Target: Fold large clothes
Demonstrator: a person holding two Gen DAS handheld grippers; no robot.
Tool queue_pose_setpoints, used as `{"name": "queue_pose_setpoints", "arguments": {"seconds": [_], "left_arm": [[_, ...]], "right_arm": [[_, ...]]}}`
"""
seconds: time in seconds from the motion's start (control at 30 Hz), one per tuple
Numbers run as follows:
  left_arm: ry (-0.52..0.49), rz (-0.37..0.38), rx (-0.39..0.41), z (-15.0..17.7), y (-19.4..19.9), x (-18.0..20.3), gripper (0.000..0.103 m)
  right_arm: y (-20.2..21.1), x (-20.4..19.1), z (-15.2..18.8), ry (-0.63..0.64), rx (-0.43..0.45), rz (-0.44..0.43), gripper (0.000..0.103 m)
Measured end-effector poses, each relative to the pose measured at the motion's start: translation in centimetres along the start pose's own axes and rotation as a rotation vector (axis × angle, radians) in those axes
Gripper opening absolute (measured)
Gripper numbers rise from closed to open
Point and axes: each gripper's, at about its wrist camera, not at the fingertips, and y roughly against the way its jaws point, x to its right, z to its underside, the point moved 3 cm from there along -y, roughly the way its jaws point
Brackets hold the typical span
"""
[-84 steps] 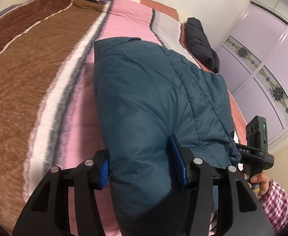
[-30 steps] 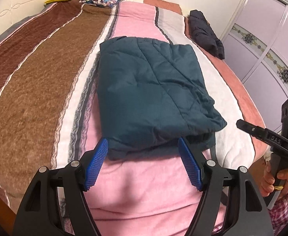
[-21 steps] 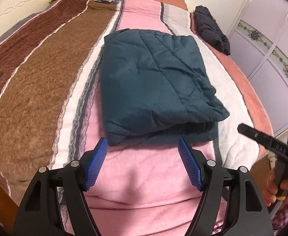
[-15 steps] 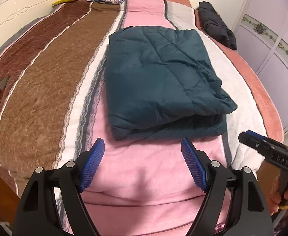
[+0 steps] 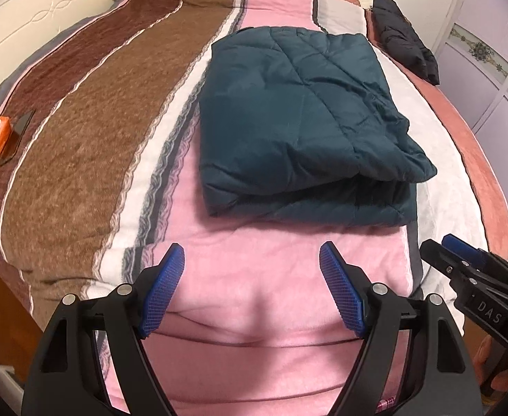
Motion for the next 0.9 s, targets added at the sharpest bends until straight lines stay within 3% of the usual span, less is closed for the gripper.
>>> {"name": "queue_pose_setpoints", "arguments": {"seconds": [0.17,0.9], "left_arm": [[-0.01,-0.001,0.0,0.35,0.09,0.33,0.076],[-0.006,-0.028,-0.001,0.63,0.1,0.32,0.076]], "right_arm": [[0.05,-0.61,0.08,0.034,0.014,0.055,0.051],[-0.15,-0.15,0.75,-0.011,-0.015,0.07,0.051]]}}
